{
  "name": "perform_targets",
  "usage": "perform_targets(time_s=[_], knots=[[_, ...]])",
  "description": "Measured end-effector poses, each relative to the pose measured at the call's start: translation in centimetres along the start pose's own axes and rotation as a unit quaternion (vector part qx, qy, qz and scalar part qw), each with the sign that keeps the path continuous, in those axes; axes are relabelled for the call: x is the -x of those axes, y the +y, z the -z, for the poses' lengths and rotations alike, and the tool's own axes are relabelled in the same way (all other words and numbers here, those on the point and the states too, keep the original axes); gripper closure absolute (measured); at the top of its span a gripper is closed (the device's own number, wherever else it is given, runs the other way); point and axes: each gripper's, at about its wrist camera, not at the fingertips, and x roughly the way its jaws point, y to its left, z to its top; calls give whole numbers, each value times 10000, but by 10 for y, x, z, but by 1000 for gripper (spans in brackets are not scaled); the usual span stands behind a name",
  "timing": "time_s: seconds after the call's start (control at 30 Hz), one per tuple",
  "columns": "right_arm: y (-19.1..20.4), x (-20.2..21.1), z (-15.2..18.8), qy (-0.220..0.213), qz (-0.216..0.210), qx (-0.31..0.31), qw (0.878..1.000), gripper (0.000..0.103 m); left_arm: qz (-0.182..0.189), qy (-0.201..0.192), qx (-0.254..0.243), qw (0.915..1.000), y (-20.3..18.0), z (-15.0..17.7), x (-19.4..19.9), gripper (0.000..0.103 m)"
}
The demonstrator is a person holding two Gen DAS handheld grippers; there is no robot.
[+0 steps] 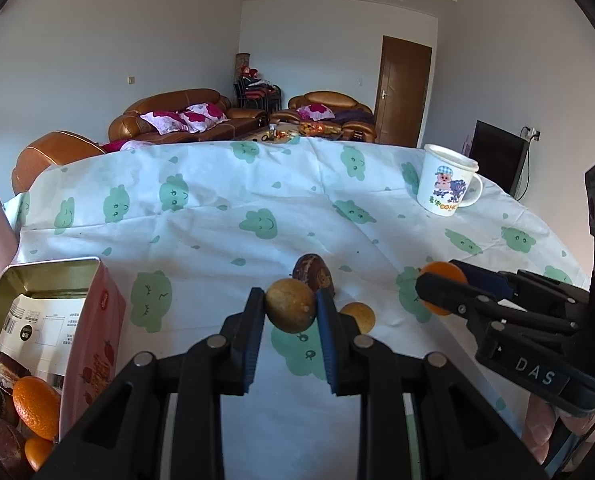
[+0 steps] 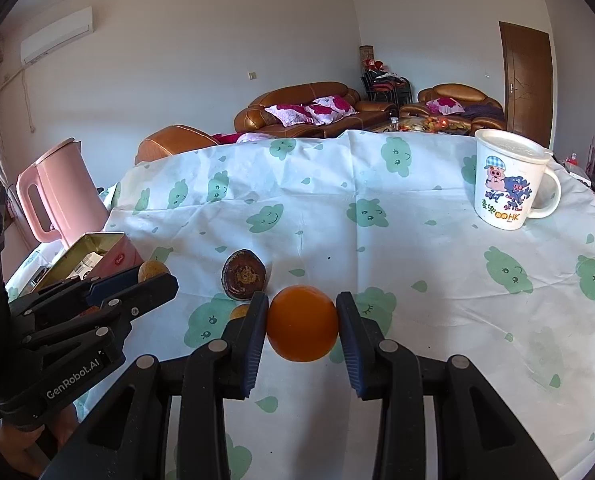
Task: Organize fruits
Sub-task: 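Lift the held orange and tan fruit and carry them toward the tin box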
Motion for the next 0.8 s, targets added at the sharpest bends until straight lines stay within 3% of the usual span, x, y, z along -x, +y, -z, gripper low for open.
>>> perform_targets(time_s=[0.8], knots=[[9, 22, 2, -616, 21, 250, 9978, 66, -227, -549, -99, 9982, -4, 2, 22, 76]])
